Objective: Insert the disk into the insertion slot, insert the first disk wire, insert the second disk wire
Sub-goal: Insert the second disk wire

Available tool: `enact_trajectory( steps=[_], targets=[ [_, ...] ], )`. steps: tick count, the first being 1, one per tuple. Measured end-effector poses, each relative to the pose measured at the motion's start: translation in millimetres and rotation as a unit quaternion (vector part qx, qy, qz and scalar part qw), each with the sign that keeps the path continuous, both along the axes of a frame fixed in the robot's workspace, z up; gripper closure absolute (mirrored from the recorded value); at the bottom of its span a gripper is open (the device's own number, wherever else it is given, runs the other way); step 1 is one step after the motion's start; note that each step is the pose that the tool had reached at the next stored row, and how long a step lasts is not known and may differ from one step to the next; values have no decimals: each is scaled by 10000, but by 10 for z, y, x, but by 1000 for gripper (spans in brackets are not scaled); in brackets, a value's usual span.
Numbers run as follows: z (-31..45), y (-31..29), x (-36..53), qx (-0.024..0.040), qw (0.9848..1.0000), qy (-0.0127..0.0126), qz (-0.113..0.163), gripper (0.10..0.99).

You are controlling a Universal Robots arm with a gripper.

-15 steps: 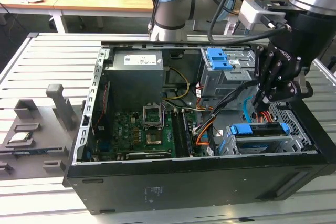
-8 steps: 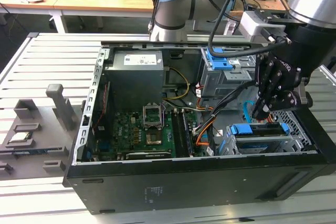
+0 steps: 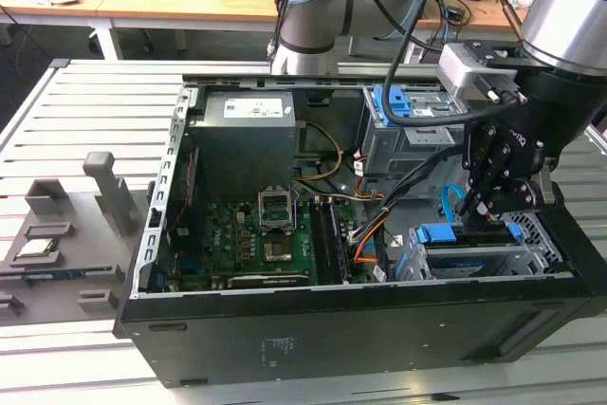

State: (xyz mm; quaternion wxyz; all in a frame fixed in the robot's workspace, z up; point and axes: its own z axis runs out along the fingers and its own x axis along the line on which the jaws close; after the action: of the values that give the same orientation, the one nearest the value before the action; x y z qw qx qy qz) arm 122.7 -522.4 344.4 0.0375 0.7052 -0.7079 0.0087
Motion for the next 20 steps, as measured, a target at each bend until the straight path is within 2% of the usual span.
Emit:
enact_trajectory(
  steps=[4,8,20],
  targets=[
    [-2,-4,12,1,10000,-1,0,925],
    [41,-6,12,1,10000,-1,0,925],
    [-18,-29,12,-2,10000,-1,1,925]
  ],
)
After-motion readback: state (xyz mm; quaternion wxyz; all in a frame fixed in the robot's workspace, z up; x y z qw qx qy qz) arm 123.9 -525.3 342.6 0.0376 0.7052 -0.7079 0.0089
